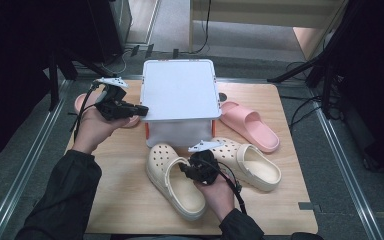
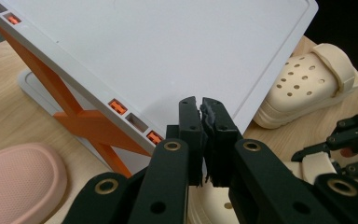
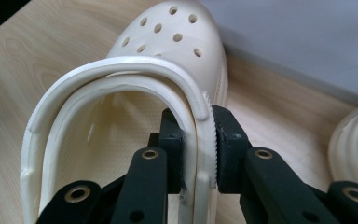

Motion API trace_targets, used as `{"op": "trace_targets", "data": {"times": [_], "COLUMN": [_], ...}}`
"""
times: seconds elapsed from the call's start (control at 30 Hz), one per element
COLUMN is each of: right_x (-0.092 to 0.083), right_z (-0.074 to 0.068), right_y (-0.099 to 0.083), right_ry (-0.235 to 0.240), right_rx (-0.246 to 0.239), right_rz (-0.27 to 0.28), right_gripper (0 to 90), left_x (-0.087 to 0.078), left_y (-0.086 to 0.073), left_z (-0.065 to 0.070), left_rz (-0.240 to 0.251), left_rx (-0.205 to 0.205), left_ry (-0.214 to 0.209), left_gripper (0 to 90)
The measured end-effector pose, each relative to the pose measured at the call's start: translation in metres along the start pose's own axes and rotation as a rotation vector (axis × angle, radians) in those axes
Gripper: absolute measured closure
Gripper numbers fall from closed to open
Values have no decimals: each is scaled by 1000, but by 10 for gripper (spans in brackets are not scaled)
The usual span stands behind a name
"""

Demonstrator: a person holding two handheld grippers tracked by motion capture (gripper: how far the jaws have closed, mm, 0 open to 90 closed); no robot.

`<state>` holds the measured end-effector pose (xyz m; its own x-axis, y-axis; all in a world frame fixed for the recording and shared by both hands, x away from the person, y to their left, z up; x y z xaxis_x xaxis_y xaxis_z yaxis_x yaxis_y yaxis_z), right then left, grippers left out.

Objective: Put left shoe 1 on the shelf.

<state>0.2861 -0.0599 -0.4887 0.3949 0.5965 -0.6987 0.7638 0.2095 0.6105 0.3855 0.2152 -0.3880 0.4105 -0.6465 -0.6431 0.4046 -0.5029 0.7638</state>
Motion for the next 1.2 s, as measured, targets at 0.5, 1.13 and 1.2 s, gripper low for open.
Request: {"op": "trace_targets", "data": {"times": [0.5, 1.13, 1.2], "right_x": [19, 12, 7], "right_z": [24, 19, 18], "right_y": [55, 45, 45], "right_ry": [-86, -76, -67], "right_rx": [77, 49, 43], "right_rz": [106, 134, 136], "right_gripper": [770, 593, 581], "left_x": [3, 2, 2], "left_y": [1, -1, -1], "left_z": [2, 1, 1], "left_rz": [7, 12, 12], "left_rx": [7, -2, -2], "left_ry": [-23, -29, -29], "left_gripper": [870, 890, 890]}}
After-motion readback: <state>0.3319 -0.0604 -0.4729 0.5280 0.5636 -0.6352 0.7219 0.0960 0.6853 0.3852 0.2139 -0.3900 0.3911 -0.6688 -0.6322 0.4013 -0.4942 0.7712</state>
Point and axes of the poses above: each handheld gripper's, and its own axes: x roughly forward along the jaws, y roughly out of its top, z roughly to its right, the point moved 1 cm from there along x, roughly forward along the jaws, and after that the axes turned 13 degrees about x, right-handed, at the moved point
